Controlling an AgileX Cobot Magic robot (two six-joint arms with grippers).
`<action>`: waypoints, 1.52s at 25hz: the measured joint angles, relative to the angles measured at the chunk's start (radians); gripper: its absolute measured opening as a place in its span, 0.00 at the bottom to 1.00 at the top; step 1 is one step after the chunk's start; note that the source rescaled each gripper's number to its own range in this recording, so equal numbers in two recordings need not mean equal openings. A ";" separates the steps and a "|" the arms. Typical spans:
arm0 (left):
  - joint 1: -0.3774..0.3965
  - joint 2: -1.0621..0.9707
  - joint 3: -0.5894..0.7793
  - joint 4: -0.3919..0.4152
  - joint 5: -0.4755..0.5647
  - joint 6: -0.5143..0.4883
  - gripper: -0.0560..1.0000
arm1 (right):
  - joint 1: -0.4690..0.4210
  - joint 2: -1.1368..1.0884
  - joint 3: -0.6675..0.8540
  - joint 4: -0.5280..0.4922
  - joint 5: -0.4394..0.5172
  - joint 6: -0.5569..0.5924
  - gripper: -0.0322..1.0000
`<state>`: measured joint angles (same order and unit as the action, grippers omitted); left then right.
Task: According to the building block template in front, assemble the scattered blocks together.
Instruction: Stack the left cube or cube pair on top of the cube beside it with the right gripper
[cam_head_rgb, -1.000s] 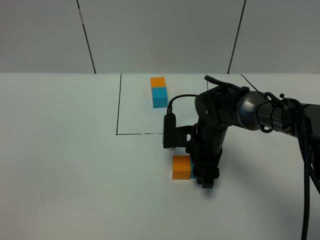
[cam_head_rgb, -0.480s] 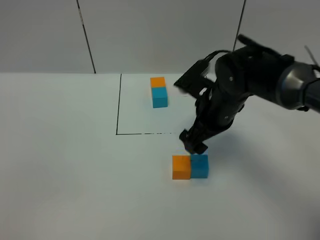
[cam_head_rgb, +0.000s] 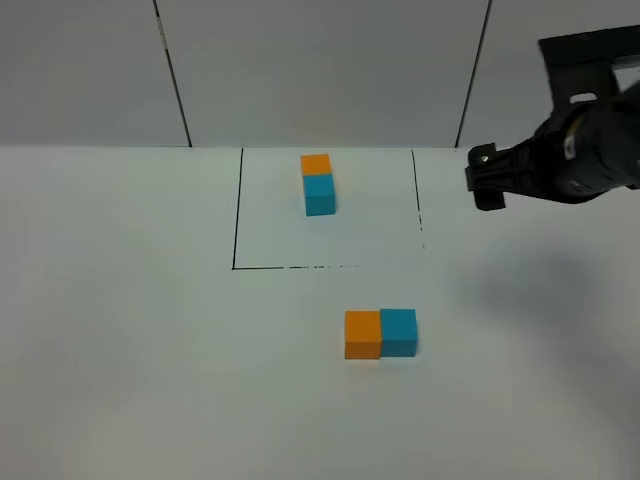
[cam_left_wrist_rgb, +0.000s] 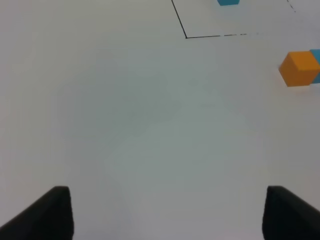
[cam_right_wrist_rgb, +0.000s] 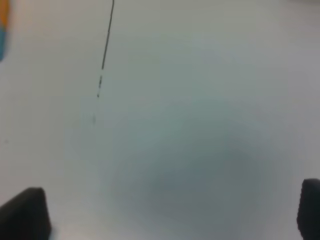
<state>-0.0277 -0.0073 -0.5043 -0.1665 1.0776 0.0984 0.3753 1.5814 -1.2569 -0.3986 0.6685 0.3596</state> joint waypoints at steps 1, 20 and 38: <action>0.000 0.000 0.000 0.000 0.000 0.000 0.74 | -0.007 -0.032 0.036 -0.008 -0.019 0.017 1.00; 0.000 0.000 0.000 0.000 0.000 0.000 0.74 | -0.023 -0.418 0.299 -0.113 -0.066 0.056 0.99; 0.000 0.000 0.000 0.000 0.000 -0.001 0.74 | 0.145 0.113 -0.122 0.010 0.162 -0.817 0.99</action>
<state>-0.0277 -0.0073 -0.5043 -0.1665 1.0776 0.0977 0.5204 1.6947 -1.3786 -0.3881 0.8304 -0.4576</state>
